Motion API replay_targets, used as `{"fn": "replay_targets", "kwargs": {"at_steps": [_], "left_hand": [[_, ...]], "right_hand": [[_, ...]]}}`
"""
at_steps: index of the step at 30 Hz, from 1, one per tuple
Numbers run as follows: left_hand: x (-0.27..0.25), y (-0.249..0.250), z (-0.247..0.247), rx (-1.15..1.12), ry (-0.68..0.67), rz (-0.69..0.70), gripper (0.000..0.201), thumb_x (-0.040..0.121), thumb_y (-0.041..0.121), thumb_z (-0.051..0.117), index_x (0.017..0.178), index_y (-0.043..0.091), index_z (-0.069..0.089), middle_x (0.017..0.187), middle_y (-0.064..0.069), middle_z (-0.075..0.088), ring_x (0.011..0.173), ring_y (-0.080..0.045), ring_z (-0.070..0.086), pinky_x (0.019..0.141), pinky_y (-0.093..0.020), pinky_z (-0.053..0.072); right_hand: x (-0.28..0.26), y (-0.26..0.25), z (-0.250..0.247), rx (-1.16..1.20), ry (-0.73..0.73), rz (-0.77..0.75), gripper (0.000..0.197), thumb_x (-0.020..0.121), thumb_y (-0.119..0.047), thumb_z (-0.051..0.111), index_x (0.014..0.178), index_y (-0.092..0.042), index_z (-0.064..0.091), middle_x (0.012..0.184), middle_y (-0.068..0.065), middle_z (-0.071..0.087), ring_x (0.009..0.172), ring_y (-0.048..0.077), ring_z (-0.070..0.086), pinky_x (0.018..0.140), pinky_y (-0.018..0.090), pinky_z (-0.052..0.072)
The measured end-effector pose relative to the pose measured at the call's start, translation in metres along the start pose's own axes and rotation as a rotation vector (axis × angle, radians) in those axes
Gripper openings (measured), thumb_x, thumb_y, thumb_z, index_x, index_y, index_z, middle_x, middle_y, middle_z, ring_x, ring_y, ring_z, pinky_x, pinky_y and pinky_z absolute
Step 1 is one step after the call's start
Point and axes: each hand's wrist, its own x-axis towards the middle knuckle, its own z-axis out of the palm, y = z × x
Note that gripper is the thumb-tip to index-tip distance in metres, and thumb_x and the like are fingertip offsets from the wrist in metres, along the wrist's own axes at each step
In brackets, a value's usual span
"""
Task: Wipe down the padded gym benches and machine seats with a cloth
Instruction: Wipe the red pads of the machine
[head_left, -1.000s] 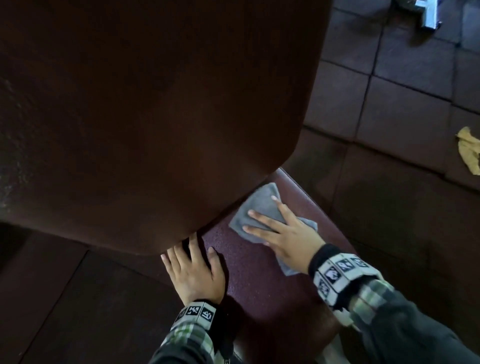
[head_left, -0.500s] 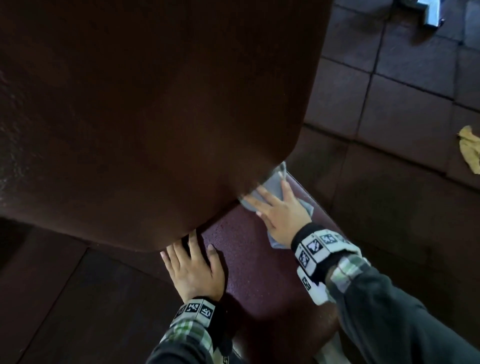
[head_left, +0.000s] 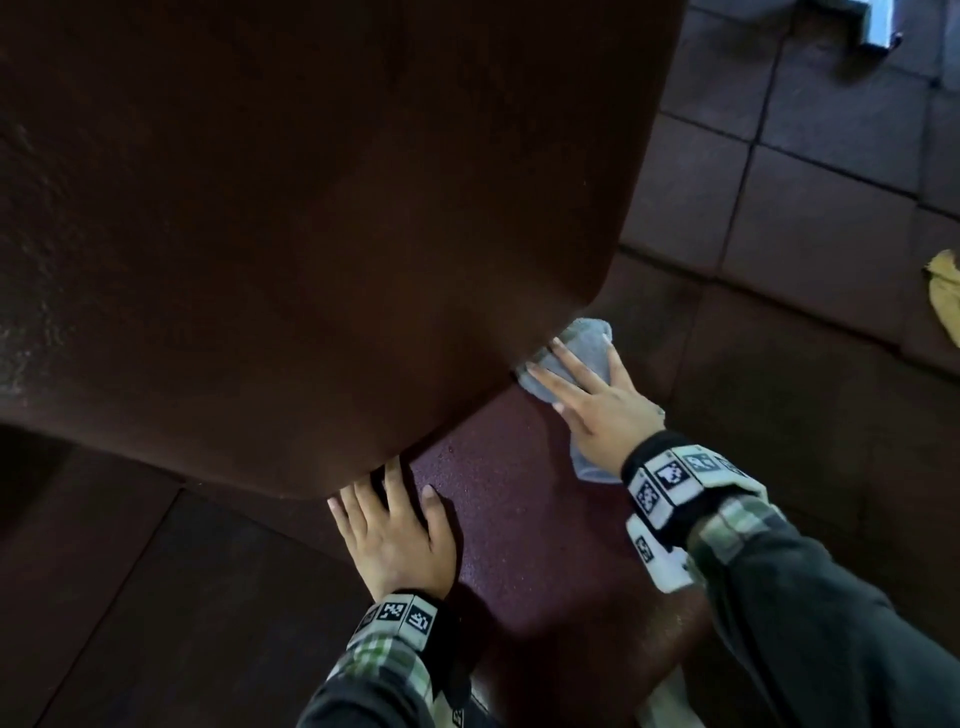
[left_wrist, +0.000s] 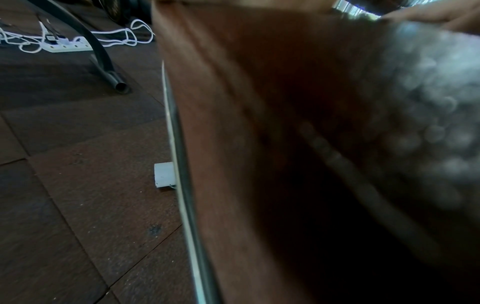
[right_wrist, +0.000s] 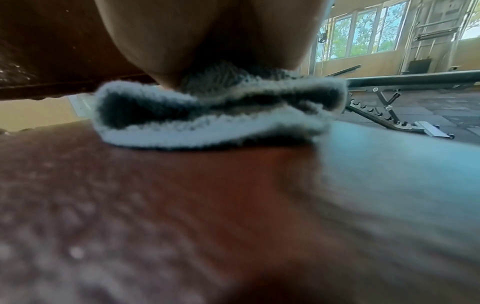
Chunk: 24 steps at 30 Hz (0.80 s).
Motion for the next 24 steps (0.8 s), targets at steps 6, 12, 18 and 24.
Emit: {"fn": "replay_targets", "kwargs": {"at_steps": [6, 12, 18, 24], "left_hand": [[-0.001, 0.0, 0.001, -0.006, -0.002, -0.008, 0.058, 0.092, 0.039, 0.037, 0.138, 0.006, 0.049, 0.132, -0.032, 0.049, 0.13, -0.045, 0.036, 0.115, -0.061, 0.023], [-0.001, -0.001, 0.001, -0.005, 0.006, -0.003, 0.057, 0.091, 0.039, 0.038, 0.138, 0.008, 0.048, 0.132, -0.03, 0.049, 0.131, -0.043, 0.035, 0.116, -0.06, 0.022], [0.0, -0.001, 0.001, -0.006, 0.009, -0.002, 0.057, 0.092, 0.039, 0.038, 0.139, 0.007, 0.048, 0.134, -0.029, 0.048, 0.133, -0.043, 0.035, 0.116, -0.059, 0.021], [0.0, -0.001, 0.001, -0.014, 0.024, 0.001, 0.057, 0.092, 0.038, 0.038, 0.139, 0.007, 0.049, 0.132, -0.029, 0.049, 0.131, -0.044, 0.036, 0.115, -0.061, 0.022]], "right_hand": [[-0.022, -0.023, 0.016, 0.032, -0.15, -0.149, 0.057, 0.081, -0.02, 0.055, 0.137, -0.03, 0.046, 0.15, -0.002, 0.031, 0.139, 0.042, 0.016, 0.106, 0.061, 0.027], [-0.088, 0.004, 0.007, 0.209, -0.188, -0.072, 0.06, 0.084, -0.024, 0.04, 0.141, -0.038, 0.033, 0.154, -0.004, 0.02, 0.14, 0.039, 0.017, 0.112, 0.052, 0.019], [-0.073, 0.02, 0.009, 0.193, -0.162, 0.134, 0.06, 0.084, -0.029, 0.035, 0.143, -0.037, 0.028, 0.156, 0.005, 0.016, 0.136, 0.045, 0.02, 0.11, 0.05, 0.021], [-0.046, -0.03, 0.011, 0.11, -0.155, -0.01, 0.05, 0.089, -0.041, 0.036, 0.139, -0.041, 0.036, 0.151, -0.003, 0.028, 0.129, 0.058, 0.024, 0.103, 0.057, 0.023]]}}
